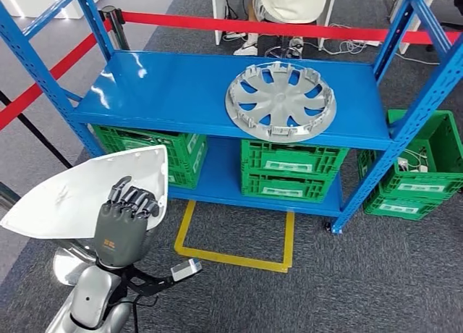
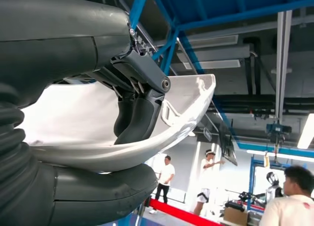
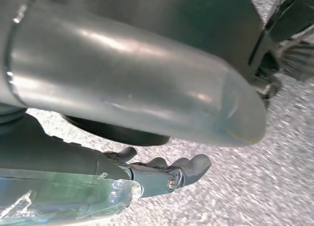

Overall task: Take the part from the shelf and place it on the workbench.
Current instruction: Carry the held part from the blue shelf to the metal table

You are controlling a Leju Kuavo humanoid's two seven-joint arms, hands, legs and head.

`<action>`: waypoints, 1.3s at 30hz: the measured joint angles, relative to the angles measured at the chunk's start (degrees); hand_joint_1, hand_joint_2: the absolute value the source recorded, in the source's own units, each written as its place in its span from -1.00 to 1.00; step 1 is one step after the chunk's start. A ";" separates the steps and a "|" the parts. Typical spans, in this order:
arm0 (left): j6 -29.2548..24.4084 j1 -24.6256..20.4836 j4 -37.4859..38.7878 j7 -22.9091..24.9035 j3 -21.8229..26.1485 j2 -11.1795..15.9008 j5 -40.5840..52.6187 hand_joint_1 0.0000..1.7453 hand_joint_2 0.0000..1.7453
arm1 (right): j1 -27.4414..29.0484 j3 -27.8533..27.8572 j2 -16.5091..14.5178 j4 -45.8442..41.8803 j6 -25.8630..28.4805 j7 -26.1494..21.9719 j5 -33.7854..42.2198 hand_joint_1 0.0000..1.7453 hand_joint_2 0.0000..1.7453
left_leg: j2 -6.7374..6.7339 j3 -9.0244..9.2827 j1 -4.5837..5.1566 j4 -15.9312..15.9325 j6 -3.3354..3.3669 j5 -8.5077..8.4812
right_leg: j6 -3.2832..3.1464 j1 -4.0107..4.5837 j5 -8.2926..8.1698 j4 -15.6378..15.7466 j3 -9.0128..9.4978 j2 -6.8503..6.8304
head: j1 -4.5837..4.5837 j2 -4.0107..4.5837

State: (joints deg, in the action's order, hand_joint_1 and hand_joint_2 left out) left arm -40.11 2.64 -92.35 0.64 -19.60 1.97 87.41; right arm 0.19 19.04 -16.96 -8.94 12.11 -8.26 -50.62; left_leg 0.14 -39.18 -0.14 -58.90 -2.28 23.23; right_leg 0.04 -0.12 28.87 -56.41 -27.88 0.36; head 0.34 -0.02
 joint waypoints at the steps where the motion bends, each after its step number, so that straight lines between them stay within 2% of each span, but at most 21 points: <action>1: 0.01 0.16 0.00 -0.06 0.20 0.01 0.00 1.00 1.00 | -0.01 0.00 0.00 0.00 0.04 0.02 -0.01 -1.00 -1.00 | -0.02 -0.58 0.00 -3.26 -0.24 3.61 | -0.29 0.03 -0.83 -0.06 -0.80 -0.03 | 0.13 0.00; 2: 0.01 0.29 0.00 -0.11 0.42 0.01 0.00 1.00 1.00 | -0.01 0.00 0.00 0.00 0.04 0.03 -0.02 -1.00 -1.00 | -0.03 -1.08 -0.03 -7.21 -0.39 6.56 | -0.42 0.05 -1.66 -0.12 -1.75 -0.07 | 0.21 0.00; 3: 0.01 0.44 0.00 -0.15 0.63 0.01 0.00 1.00 1.00 | -0.01 0.00 0.00 -0.01 0.01 0.04 -0.03 -1.00 -1.00 | -0.03 -1.27 -0.04 -10.74 -0.48 8.03 | -0.45 0.07 -2.46 -0.22 -2.83 -0.13 | 0.22 0.00; 5: 0.01 0.75 0.00 -0.28 0.93 -0.03 0.00 1.00 1.00 | -0.02 0.00 0.00 -0.01 -0.09 0.10 -0.05 -1.00 -1.00 | -0.03 0.02 -0.03 -13.92 -0.40 6.71 | -0.33 0.11 -3.93 -0.50 -5.04 -0.25 | 0.25 0.00; 7: 0.01 0.94 -0.02 -0.42 1.01 -0.23 0.00 1.00 1.00 | -0.08 -0.02 0.00 -0.02 -0.13 0.25 -0.14 -1.00 -1.00 | -0.08 4.75 0.06 -9.61 0.11 3.99 | -0.10 0.15 -5.39 -0.68 -6.98 -0.33 | 0.26 0.00; 9: -0.01 0.95 -0.11 -0.28 1.02 -0.66 0.00 1.00 1.00 | -0.15 -0.14 -0.01 -0.05 -0.04 0.46 -0.37 -1.00 -1.00 | -0.30 12.05 0.30 -0.08 0.85 4.82 | 0.28 0.32 -6.65 -0.77 -8.15 -0.41 | 0.24 0.00; 11: -0.02 0.98 -0.17 0.49 0.98 -1.05 0.00 1.00 1.00 | -0.17 -0.33 -0.01 -0.08 0.20 0.70 -0.66 -1.00 -1.00 | -0.29 15.84 0.60 6.15 1.46 6.40 | 0.85 0.35 -7.89 -0.58 -8.67 -0.66 | 0.15 0.00; 13: -0.01 1.25 -0.08 1.65 0.95 -1.13 0.00 1.00 1.00 | -0.16 -0.44 0.00 -0.08 0.51 1.02 -0.99 -1.00 -1.00 | -0.03 15.27 0.65 6.95 2.13 5.83 | 1.58 0.15 -8.55 -0.42 -9.27 -0.90 | 0.09 0.00; 14: -0.01 1.38 0.02 2.25 0.93 -1.11 0.00 1.00 1.00 | -0.17 -0.47 0.00 -0.08 0.69 1.21 -1.16 -1.00 -1.00 | 0.10 14.79 0.61 6.96 2.53 5.28 | 1.95 0.09 -7.71 -1.22 -9.81 -0.88 | 0.03 0.00; 15: 0.01 1.46 0.12 2.80 0.91 -1.08 0.00 1.00 1.00 | -0.20 -0.51 0.00 -0.08 0.84 1.43 -1.33 -1.00 -1.00 | 0.24 14.26 0.53 7.00 2.87 4.66 | 2.28 0.07 -5.85 -3.36 -10.72 -0.80 | -0.13 0.00; 18: 0.03 1.58 0.39 4.02 0.81 -1.07 0.00 1.00 1.00 | -0.29 -0.73 0.00 -0.08 1.21 1.92 -1.57 -1.00 -1.00 | 0.96 12.28 0.57 6.77 3.26 2.97 | 2.77 0.07 1.34 -14.58 -14.00 -0.62 | -0.42 0.00; 19: 0.03 1.71 0.50 4.25 0.80 -1.07 0.00 1.00 1.00 | -0.30 -0.78 0.00 -0.09 1.29 1.98 -1.61 -1.00 -1.00 | 1.30 11.55 0.60 6.63 3.22 2.43 | 2.76 0.08 2.28 -16.54 -13.97 -0.60 | -0.41 0.00; 21: 0.03 2.00 0.69 4.63 0.78 -1.10 0.00 1.00 1.00 | -0.32 -0.80 0.00 -0.10 1.44 2.04 -1.66 -1.00 -1.00 | 2.22 10.17 0.63 6.27 3.00 1.53 | 2.53 0.07 1.26 -13.64 -10.45 -0.30 | -0.39 0.00; 23: 0.03 2.14 0.81 5.01 0.74 -1.22 0.00 1.00 1.00 | -0.33 -0.86 0.00 -0.10 1.62 2.04 -1.72 -1.00 -1.00 | 3.29 8.91 0.66 5.61 2.64 0.95 | 2.07 -0.04 -0.64 -5.24 -4.45 1.63 | -0.39 0.00; 25: 0.03 2.20 0.95 5.26 0.65 -1.40 0.00 1.00 1.00 | -0.31 -0.95 0.00 -0.10 1.79 2.04 -1.74 -1.00 -1.00 | 4.27 7.71 0.62 4.82 2.13 0.42 | 1.51 -0.10 -1.09 -0.48 -1.43 3.30 | -0.34 0.00; 27: 0.03 2.44 1.14 5.32 0.56 -1.54 0.00 1.00 1.00 | -0.27 -0.98 -0.01 -0.10 1.87 2.05 -1.75 -1.00 -1.00 | 5.21 6.85 0.45 4.45 1.47 -0.21 | 0.92 0.00 -1.28 -0.35 -1.65 2.80 | -0.31 0.00; 29: 0.03 2.75 1.31 5.37 0.50 -1.57 0.00 1.00 1.00 | -0.27 -0.99 -0.08 -0.10 1.87 2.05 -1.79 -1.00 -1.00 | 4.44 5.99 0.44 3.55 0.82 0.38 | 0.19 -0.13 -1.83 -0.37 -2.07 1.55 | -0.16 0.00; 32: 0.02 2.81 1.51 5.44 0.41 -1.62 0.00 1.00 1.00 | -0.18 -1.03 -0.15 -0.10 1.87 2.04 -1.85 -1.00 -1.00 | 1.17 1.94 0.24 -5.27 -0.20 6.15 | -0.55 -0.30 -2.56 -0.27 -2.98 -0.67 | 0.52 0.00; 34: 0.03 2.90 1.70 5.44 0.36 -1.63 0.00 1.00 1.00 | -0.12 -1.03 -0.14 -0.10 1.87 2.05 -1.85 -1.00 -1.00 | 0.64 -0.52 -0.13 -11.78 -0.69 8.99 | -0.53 -0.29 -3.03 -0.28 -3.76 -2.19 | 0.59 0.00; 36: 0.03 3.02 1.89 5.44 0.34 -1.62 0.00 1.00 1.00 | -0.12 -1.03 -0.13 -0.10 1.89 2.07 -1.85 -1.00 -1.00 | 0.23 1.04 -0.37 -10.66 -0.89 7.82 | -0.30 -0.30 -3.45 -0.30 -4.39 -3.67 | 0.61 0.00; 39: 0.03 2.90 1.98 5.45 0.30 -1.75 0.00 1.00 1.00 | -0.09 -1.03 -0.08 -0.11 1.68 2.00 -1.96 -1.00 -1.00 | -3.43 8.72 -0.28 0.93 -0.58 3.70 | 0.37 -0.08 -3.86 -0.50 -4.83 -5.56 | 0.69 0.00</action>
State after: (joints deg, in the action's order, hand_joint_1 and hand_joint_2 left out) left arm -40.09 5.54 -90.37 6.09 -19.31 0.21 87.41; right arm 0.10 18.00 -17.04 -9.06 13.79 -6.26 -52.58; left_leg -3.29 -30.47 -0.42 -57.96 -2.86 26.93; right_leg 0.41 -0.20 25.01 -56.91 -32.71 -5.20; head 1.03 -0.02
